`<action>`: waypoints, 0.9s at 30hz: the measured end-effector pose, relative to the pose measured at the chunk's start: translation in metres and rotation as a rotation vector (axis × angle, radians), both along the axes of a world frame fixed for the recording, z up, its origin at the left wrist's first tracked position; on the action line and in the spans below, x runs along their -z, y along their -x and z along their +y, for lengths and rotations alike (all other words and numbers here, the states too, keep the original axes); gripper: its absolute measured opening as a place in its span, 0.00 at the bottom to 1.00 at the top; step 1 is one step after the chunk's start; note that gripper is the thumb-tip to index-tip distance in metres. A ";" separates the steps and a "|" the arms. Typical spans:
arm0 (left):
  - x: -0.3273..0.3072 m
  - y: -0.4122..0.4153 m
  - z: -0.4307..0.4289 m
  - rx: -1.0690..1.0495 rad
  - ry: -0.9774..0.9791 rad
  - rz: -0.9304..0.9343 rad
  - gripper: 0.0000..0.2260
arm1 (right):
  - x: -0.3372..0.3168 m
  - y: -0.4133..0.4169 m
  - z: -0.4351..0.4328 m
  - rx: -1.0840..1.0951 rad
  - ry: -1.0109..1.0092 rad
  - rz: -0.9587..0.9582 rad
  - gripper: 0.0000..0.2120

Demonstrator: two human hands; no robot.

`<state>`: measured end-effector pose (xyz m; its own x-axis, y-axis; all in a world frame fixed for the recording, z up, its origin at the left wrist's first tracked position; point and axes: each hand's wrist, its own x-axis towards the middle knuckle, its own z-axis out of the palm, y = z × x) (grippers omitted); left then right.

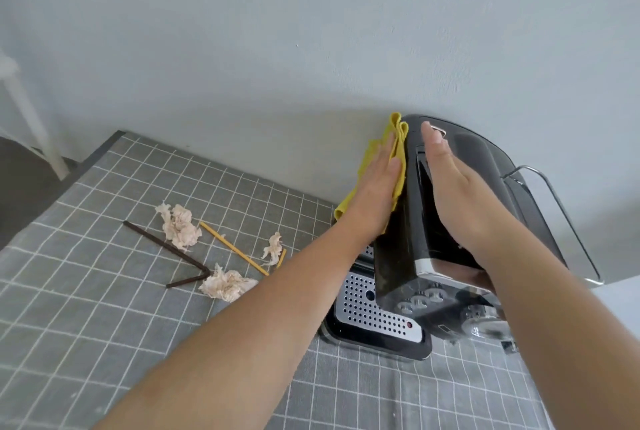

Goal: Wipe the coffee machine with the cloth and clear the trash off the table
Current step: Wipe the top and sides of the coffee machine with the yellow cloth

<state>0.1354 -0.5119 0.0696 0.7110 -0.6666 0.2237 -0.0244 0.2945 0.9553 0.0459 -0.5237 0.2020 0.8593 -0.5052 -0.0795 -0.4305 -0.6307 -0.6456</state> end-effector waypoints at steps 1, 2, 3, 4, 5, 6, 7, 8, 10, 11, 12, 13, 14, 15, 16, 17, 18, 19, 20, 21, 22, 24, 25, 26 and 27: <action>-0.003 0.008 0.003 -0.016 0.004 -0.024 0.28 | 0.000 0.000 0.000 -0.003 0.007 0.001 0.26; -0.005 0.020 0.012 -0.030 -0.008 -0.027 0.28 | -0.001 0.000 0.001 -0.003 0.011 0.003 0.26; -0.005 0.033 0.020 -0.051 -0.029 -0.007 0.27 | -0.002 0.001 0.001 -0.004 0.015 0.009 0.26; -0.004 0.050 0.032 -0.059 -0.039 0.013 0.27 | -0.004 0.002 0.002 -0.009 0.020 0.013 0.26; -0.002 0.068 0.044 -0.045 -0.040 0.012 0.24 | -0.005 0.003 0.002 -0.017 0.028 0.017 0.26; 0.000 0.087 0.059 -0.017 -0.030 -0.007 0.21 | -0.006 0.003 0.003 -0.025 0.038 0.024 0.26; 0.002 0.101 0.070 -0.003 -0.020 -0.022 0.20 | -0.008 0.004 0.003 -0.032 0.051 0.030 0.26; 0.002 0.110 0.077 0.007 -0.015 -0.010 0.20 | -0.008 0.004 0.004 -0.038 0.064 0.036 0.26; -0.007 0.103 0.075 0.018 -0.033 0.020 0.23 | -0.008 0.003 0.003 -0.048 0.090 0.045 0.25; -0.012 0.090 0.067 0.028 -0.073 0.032 0.25 | -0.007 0.002 0.002 -0.052 0.102 0.050 0.25; -0.020 0.071 0.056 0.029 -0.120 0.034 0.27 | -0.006 0.001 0.000 -0.058 0.117 0.050 0.25; -0.029 0.054 0.046 0.029 -0.156 0.031 0.29 | -0.004 0.001 -0.001 -0.066 0.134 0.048 0.26; -0.036 0.038 0.037 0.035 -0.180 0.026 0.30 | -0.002 0.000 -0.003 -0.074 0.149 0.044 0.26; -0.040 0.027 0.030 0.054 -0.189 0.023 0.31 | 0.000 -0.001 -0.004 -0.078 0.157 0.042 0.26; -0.041 0.022 0.027 0.063 -0.182 0.021 0.31 | 0.002 -0.002 -0.005 -0.079 0.160 0.043 0.26; -0.041 0.022 0.026 0.065 -0.150 0.031 0.29 | 0.002 -0.003 -0.007 -0.079 0.163 0.044 0.26; -0.042 0.029 0.030 0.066 -0.116 0.067 0.27 | 0.003 -0.003 -0.007 -0.081 0.168 0.045 0.26; -0.040 0.038 0.036 0.067 -0.097 0.113 0.27 | 0.003 -0.002 -0.008 -0.084 0.173 0.045 0.26; -0.038 0.051 0.043 0.066 -0.093 0.153 0.29 | 0.003 -0.002 -0.008 -0.088 0.176 0.044 0.26; -0.032 0.063 0.050 0.067 -0.095 0.180 0.30 | 0.003 -0.002 -0.007 -0.091 0.178 0.046 0.26; -0.025 0.077 0.058 0.055 -0.109 0.185 0.30 | 0.003 -0.001 -0.007 -0.093 0.180 0.048 0.26; -0.011 0.096 0.069 0.029 -0.108 0.196 0.28 | 0.005 -0.002 -0.007 -0.093 0.194 0.056 0.27; -0.007 0.100 0.073 0.025 -0.110 0.207 0.29 | 0.005 -0.002 -0.007 -0.090 0.201 0.059 0.28; -0.004 0.101 0.074 0.009 -0.114 0.208 0.29 | 0.005 -0.003 -0.007 -0.085 0.206 0.063 0.28; -0.004 0.101 0.074 -0.014 -0.121 0.197 0.28 | 0.005 -0.002 -0.006 -0.081 0.207 0.063 0.28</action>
<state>0.0345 -0.4378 0.0737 0.7422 -0.6701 -0.0015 0.1630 0.1784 0.9704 0.0483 -0.5299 0.1968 0.8941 -0.4464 -0.0363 -0.4091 -0.7810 -0.4719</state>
